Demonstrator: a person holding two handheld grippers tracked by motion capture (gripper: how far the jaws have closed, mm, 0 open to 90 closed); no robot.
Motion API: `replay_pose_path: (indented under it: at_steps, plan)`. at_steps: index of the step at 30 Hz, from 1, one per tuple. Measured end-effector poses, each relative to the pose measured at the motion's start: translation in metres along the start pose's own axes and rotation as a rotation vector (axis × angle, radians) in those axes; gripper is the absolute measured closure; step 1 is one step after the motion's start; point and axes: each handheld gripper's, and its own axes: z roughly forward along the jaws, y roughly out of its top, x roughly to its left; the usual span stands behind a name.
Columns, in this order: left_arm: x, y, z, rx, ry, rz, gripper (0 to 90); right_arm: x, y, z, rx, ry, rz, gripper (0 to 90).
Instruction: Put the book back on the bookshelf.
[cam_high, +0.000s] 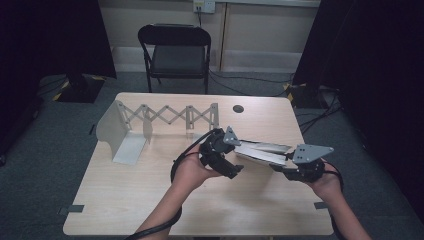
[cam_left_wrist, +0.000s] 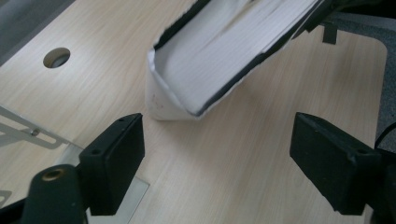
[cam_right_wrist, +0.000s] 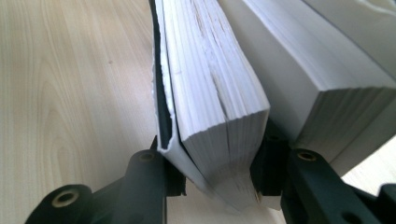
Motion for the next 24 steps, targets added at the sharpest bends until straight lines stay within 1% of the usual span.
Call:
replay_pose_path:
  at_steps: [3, 5, 6, 7, 9, 10, 11, 13, 14, 15, 16, 17, 18, 19, 20, 21, 22, 23, 24]
  plan:
    - [0.002, -0.007, -0.002, -0.008, -0.008, -0.019, 15.0, -0.004, 0.001, 0.0, 0.001, 0.008, 0.016, 63.1]
    - [0.003, -0.009, -0.002, -0.003, -0.009, -0.013, 14.6, -0.005, 0.001, 0.0, 0.003, 0.01, 0.023, 63.1]
    - [0.003, -0.011, -0.002, 0.005, -0.005, -0.008, 12.9, -0.007, 0.002, 0.0, 0.007, 0.018, 0.032, 63.2]
    - [0.004, -0.014, -0.001, 0.009, -0.022, -0.016, 12.1, -0.008, 0.003, 0.0, 0.007, 0.019, 0.034, 63.3]
    - [0.005, -0.018, 0.0, 0.024, -0.014, -0.021, 12.0, -0.009, 0.005, -0.001, 0.008, 0.02, 0.041, 63.9]
    - [0.006, -0.02, 0.001, 0.026, -0.02, -0.022, 11.9, -0.009, 0.005, -0.001, 0.007, 0.021, 0.046, 64.3]
    - [0.007, -0.023, 0.003, 0.03, -0.027, -0.034, 11.8, -0.009, 0.006, -0.001, 0.004, 0.022, 0.048, 64.6]
    - [0.008, -0.026, 0.005, 0.035, -0.024, -0.038, 10.6, -0.009, 0.007, -0.003, -0.004, 0.03, 0.054, 65.2]
    - [0.008, -0.029, 0.006, 0.034, -0.031, -0.041, 10.5, -0.009, 0.007, -0.004, -0.004, 0.035, 0.058, 65.3]
    - [0.01, -0.034, 0.008, 0.039, -0.039, -0.056, 10.1, -0.008, 0.007, -0.005, -0.005, 0.038, 0.063, 65.5]
    - [0.01, -0.036, 0.01, 0.039, -0.04, -0.06, 9.5, -0.008, 0.007, -0.005, -0.005, 0.041, 0.055, 65.7]
    - [0.01, -0.036, 0.01, 0.039, -0.04, -0.06, 9.3, -0.007, 0.008, -0.006, -0.005, 0.043, 0.058, 65.7]
    - [0.012, -0.042, 0.012, 0.046, -0.043, -0.074, 9.0, -0.007, 0.008, -0.007, -0.008, 0.049, 0.061, 66.0]
    - [0.012, -0.042, 0.012, 0.046, -0.043, -0.074, 8.4, -0.007, 0.008, -0.008, -0.009, 0.056, 0.059, 66.2]
    - [0.013, -0.046, 0.015, 0.06, -0.04, -0.076, 7.5, -0.006, 0.008, -0.008, -0.016, 0.062, 0.066, 66.5]
    - [0.013, -0.046, 0.015, 0.06, -0.04, -0.076, 7.4, -0.006, 0.008, -0.008, -0.016, 0.062, 0.066, 66.5]
    - [0.013, -0.05, 0.017, 0.067, -0.036, -0.08, 7.2, -0.005, 0.009, -0.011, -0.022, 0.073, 0.072, 67.0]
    - [0.013, -0.05, 0.017, 0.067, -0.036, -0.08, 6.9, -0.005, 0.009, -0.011, -0.022, 0.073, 0.072, 67.0]
    - [0.014, -0.052, 0.017, 0.074, -0.034, -0.082, 6.7, -0.003, 0.01, -0.012, -0.032, 0.087, 0.074, 67.4]
